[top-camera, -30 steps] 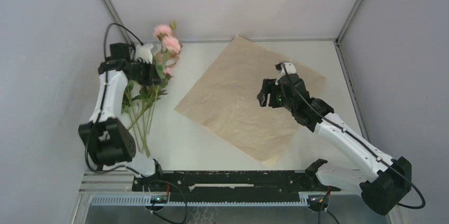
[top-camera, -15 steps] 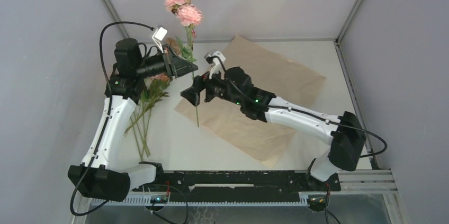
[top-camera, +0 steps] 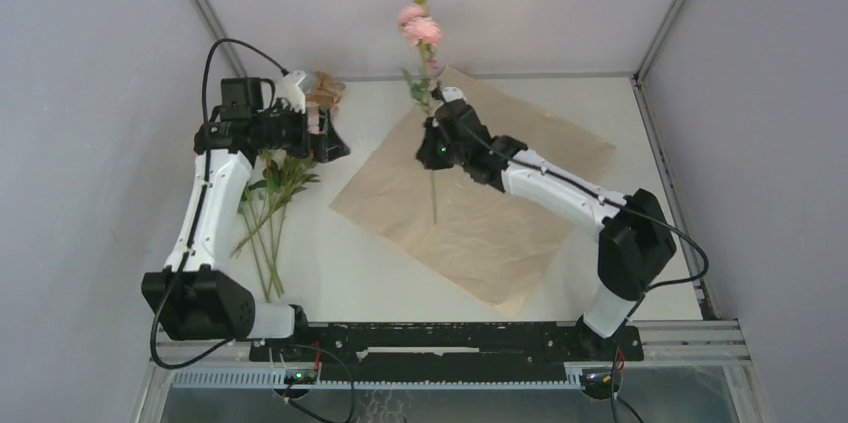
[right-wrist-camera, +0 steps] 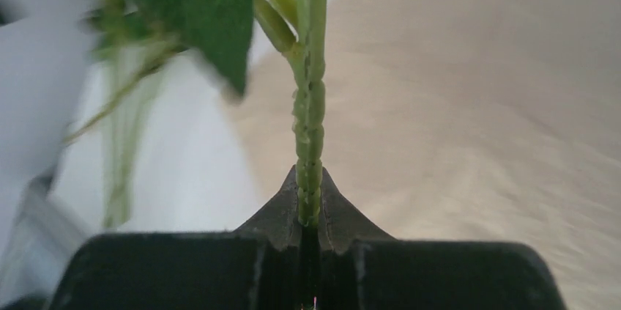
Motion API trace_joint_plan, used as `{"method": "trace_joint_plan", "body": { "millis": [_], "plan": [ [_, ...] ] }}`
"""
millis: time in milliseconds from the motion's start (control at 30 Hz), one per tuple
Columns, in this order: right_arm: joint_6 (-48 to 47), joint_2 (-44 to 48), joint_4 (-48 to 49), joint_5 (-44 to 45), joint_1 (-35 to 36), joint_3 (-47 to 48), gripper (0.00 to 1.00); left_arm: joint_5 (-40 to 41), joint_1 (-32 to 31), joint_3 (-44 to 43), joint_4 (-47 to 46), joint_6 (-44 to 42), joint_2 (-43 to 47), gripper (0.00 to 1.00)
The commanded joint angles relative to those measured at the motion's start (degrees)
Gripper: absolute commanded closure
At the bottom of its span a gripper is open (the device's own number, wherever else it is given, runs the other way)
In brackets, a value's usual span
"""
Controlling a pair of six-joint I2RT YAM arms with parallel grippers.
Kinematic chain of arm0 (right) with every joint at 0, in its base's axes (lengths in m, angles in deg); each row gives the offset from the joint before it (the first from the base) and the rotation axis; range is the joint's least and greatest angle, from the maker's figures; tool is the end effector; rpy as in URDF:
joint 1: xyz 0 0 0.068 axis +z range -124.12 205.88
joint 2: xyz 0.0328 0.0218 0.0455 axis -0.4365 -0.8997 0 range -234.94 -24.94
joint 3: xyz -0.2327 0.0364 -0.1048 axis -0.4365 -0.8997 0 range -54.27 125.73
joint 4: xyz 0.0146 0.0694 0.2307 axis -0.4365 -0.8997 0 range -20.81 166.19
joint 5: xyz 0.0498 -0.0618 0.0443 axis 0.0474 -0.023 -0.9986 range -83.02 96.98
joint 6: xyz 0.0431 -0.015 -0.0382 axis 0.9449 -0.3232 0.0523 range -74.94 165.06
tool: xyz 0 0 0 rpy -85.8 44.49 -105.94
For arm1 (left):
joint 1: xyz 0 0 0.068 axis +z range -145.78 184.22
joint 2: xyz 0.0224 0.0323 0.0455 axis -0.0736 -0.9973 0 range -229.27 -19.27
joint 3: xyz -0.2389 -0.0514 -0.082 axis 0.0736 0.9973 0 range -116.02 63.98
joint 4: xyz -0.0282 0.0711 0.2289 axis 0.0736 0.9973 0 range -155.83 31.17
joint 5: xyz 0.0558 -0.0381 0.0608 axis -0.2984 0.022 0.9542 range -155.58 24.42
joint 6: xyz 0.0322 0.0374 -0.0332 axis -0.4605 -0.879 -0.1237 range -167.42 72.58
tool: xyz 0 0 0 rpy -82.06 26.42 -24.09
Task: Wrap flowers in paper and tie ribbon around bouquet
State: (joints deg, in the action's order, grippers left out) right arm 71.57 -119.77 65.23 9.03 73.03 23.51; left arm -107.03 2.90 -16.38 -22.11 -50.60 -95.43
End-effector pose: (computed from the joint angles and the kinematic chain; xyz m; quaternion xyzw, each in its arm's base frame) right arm 0.2567 0.2745 0.2977 -0.1446 0.8449 0.2964 0.4213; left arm 0.2604 -0.0350 0.3631 0.1839 0.8394 -0.3136 0.4039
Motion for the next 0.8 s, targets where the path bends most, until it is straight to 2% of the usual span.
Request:
{"method": "trace_joint_plan", "body": {
  "millis": [0, 133, 267, 367, 400, 500, 533, 600, 767],
  "plan": [
    [-1.5, -7.4, -24.7, 5.5, -9.3, 5.7, 1.0, 21.9, 9.7, 3.2, 12.7, -24.1, -3.7, 0.0],
    [-5.4, -14.6, -28.6, 8.9, -12.7, 8.1, 1.0, 34.9, 15.8, 8.3, 8.9, -31.2, -7.4, 0.0],
    [-6.0, -19.9, -29.9, 10.6, -14.5, 10.6, 1.0, 40.9, 21.3, 10.5, 6.6, -35.3, -11.8, 0.02],
    [-7.0, -23.4, -32.0, 10.9, -15.2, 12.4, 1.0, 44.9, 23.9, 11.2, 5.1, -38.1, -14.9, 0.15],
    [-7.2, -24.2, -32.8, 11.3, -15.2, 13.0, 0.95, 45.6, 24.2, 11.7, 4.7, -39.4, -15.6, 0.2],
    [-7.3, -25.0, -35.9, 12.2, -15.1, 14.7, 0.52, 44.6, 24.3, 13.2, 4.9, -44.0, -16.9, 0.27],
    [-7.1, -24.4, -36.8, 12.3, -14.9, 14.9, 0.45, 43.7, 24.3, 13.5, 5.3, -45.7, -17.2, 0.27],
    [-6.7, -22.6, -37.6, 12.5, -14.4, 14.9, 0.38, 42.0, 24.3, 13.4, 6.6, -47.3, -17.6, 0.29],
    [-6.0, -17.4, -40.5, 17.4, -11.7, 14.5, 0.33, 34.9, 24.1, 13.0, 11.7, -50.2, -18.0, 0.39]
  ]
}}
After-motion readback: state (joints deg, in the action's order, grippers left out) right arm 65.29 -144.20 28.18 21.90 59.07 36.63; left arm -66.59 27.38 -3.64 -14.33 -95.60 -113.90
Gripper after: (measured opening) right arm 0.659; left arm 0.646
